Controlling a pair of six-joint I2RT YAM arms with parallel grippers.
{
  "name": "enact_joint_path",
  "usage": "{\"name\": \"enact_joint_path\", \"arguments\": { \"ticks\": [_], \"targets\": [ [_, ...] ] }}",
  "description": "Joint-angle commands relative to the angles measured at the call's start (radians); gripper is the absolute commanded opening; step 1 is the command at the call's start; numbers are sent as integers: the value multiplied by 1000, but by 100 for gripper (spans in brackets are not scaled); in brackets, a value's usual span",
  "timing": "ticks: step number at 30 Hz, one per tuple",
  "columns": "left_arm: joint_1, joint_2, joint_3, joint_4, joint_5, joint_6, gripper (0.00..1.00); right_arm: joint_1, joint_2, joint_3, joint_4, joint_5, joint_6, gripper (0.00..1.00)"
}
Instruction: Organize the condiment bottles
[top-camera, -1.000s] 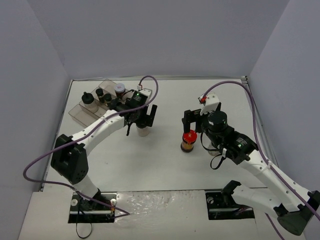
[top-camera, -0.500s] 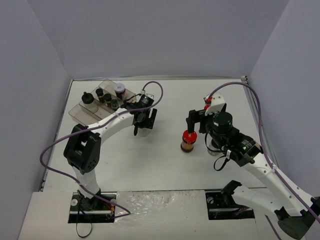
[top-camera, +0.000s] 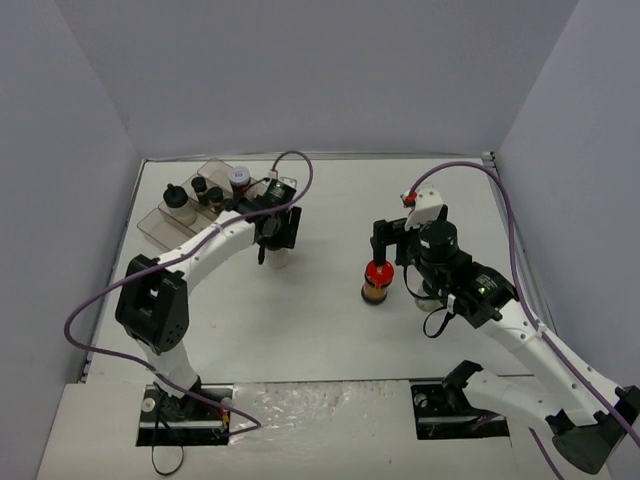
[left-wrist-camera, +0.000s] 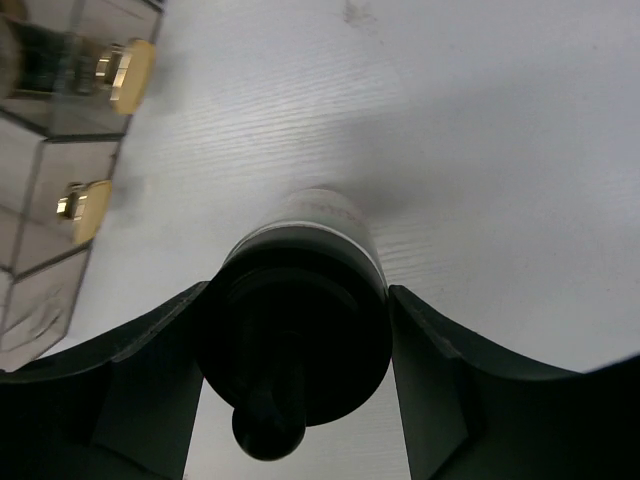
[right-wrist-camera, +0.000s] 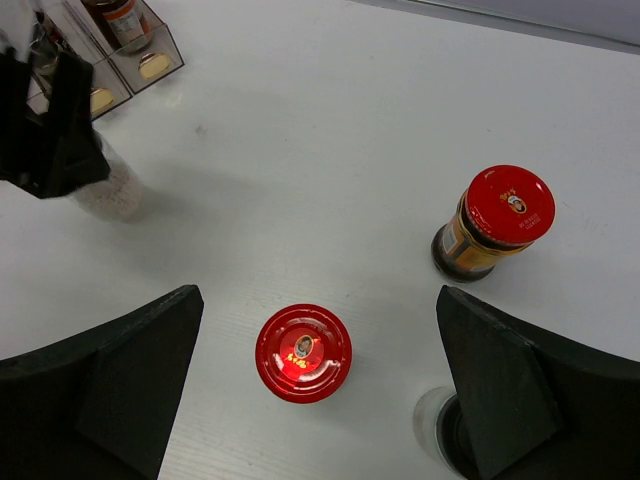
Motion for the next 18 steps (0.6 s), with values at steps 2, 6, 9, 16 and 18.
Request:
{"name": "enact_joint_path", "arguments": {
  "ticks": [2,6,9,16,18],
  "targets": [
    [207,-204,157,-50,-21,39,0,-12,8,38,53,-12,-14,100],
    [326,-190,187,-53,-3,76,0,-15,9,40,52,-16,-11,100],
    [407,-155,209,-33,33,88,0,-15,7,38,53,-18,-8,100],
    [495,-13,280,27,66,74,0,-15,0,29,53,-19,2,100],
    [501,20,298,42,57,67,0,-16,-4,27,52,-22,7,100]
  ]
}}
